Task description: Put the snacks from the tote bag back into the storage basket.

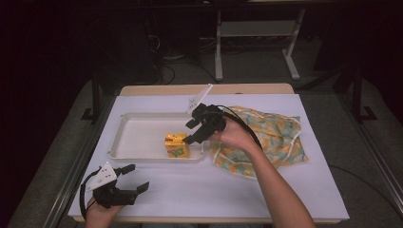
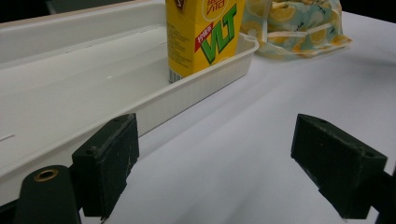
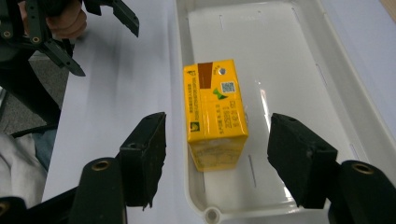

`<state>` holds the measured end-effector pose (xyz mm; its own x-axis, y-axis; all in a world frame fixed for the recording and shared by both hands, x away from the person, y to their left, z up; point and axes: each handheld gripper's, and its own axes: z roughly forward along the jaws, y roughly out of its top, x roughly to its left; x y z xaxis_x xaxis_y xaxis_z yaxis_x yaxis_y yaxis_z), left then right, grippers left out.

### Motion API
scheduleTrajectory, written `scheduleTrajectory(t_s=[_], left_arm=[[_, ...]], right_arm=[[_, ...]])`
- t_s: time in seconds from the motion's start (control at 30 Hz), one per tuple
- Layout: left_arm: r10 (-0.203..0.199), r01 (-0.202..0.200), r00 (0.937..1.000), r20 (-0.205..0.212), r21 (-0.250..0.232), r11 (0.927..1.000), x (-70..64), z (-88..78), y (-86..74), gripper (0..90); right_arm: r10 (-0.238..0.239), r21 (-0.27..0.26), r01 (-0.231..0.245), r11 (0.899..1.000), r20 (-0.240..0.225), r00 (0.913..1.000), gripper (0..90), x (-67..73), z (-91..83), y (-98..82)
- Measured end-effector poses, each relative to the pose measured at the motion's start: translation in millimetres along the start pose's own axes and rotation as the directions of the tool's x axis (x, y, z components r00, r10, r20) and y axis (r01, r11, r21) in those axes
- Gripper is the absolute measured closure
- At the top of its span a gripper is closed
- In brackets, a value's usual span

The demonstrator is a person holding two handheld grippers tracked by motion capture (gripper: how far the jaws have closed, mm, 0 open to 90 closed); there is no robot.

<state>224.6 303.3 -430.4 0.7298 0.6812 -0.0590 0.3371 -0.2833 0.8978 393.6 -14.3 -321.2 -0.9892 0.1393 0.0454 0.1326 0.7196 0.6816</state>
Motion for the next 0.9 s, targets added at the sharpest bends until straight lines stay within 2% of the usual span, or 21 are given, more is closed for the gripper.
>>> scheduleTrajectory(t_s=[0.27,0.57,0.9], left_arm=[[-0.005,0.005,1.0000,-0.001,-0.005,1.0000,-0.3,0.6,0.0,14.9],[-0.012,0.012,0.9999,-0.003,-0.007,0.9999,-0.2,0.1,-0.2,14.9],[-0.007,0.007,1.0000,-0.002,-0.003,1.0000,-0.2,0.6,-0.2,14.9]], right_arm=[[0.012,-0.018,-0.012,1.000,0.006,0.9999,35.7,1.8,-11.0,-7.7],[0.014,-0.020,-0.014,1.000,0.022,0.9996,35.5,2.8,-20.3,-15.3],[0.043,-0.009,-0.042,0.999,0.025,0.9988,36.3,3.0,-28.7,-31.7]])
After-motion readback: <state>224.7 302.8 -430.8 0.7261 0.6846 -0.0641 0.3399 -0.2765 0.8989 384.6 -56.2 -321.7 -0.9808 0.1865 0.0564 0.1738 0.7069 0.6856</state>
